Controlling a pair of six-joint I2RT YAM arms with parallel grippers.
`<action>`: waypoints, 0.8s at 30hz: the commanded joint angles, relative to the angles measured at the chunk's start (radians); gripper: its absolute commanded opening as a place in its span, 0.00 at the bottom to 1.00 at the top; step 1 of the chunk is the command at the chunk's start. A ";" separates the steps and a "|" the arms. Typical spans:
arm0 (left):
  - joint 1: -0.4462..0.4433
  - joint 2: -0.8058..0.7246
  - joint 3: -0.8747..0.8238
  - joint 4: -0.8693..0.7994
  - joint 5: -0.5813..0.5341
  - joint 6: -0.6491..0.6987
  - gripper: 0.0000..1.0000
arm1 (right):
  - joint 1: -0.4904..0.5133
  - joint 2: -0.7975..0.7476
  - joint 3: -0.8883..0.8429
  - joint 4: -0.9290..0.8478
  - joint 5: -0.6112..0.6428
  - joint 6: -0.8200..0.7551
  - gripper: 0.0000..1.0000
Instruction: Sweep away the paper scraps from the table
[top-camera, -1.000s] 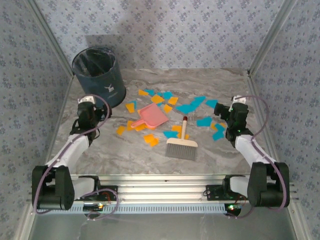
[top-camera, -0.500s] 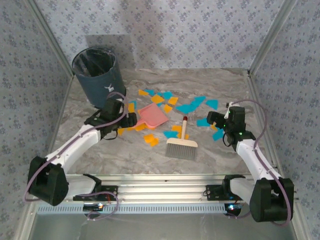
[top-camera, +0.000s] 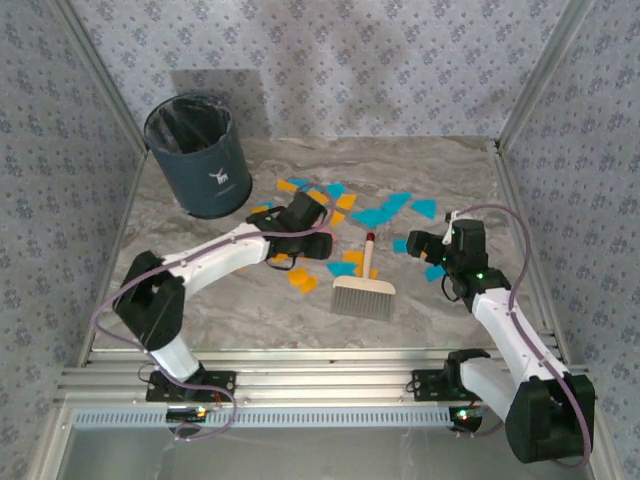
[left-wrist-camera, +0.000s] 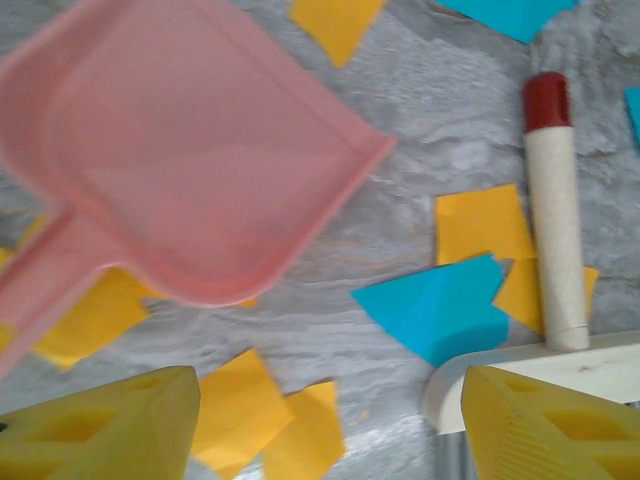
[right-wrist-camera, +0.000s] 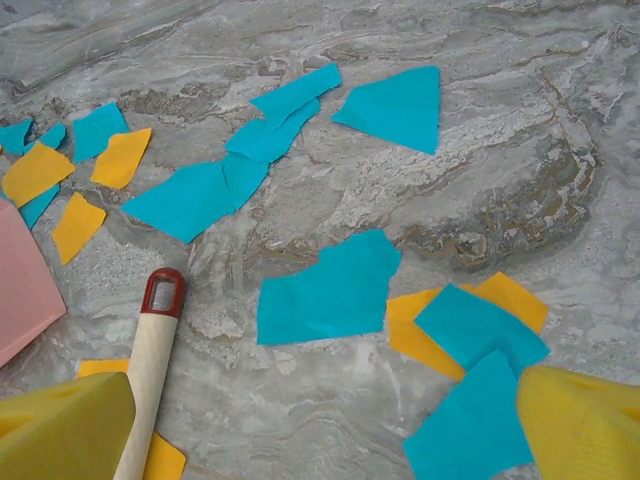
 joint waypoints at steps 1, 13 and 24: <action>-0.046 0.075 0.096 -0.048 -0.028 -0.011 0.67 | 0.007 -0.026 -0.020 -0.043 0.002 0.016 1.00; -0.145 0.346 0.367 -0.118 -0.034 -0.025 0.50 | 0.008 -0.064 -0.039 -0.087 0.023 0.022 1.00; -0.185 0.498 0.512 -0.148 -0.004 -0.072 0.42 | 0.005 -0.092 -0.051 -0.107 0.033 0.017 1.00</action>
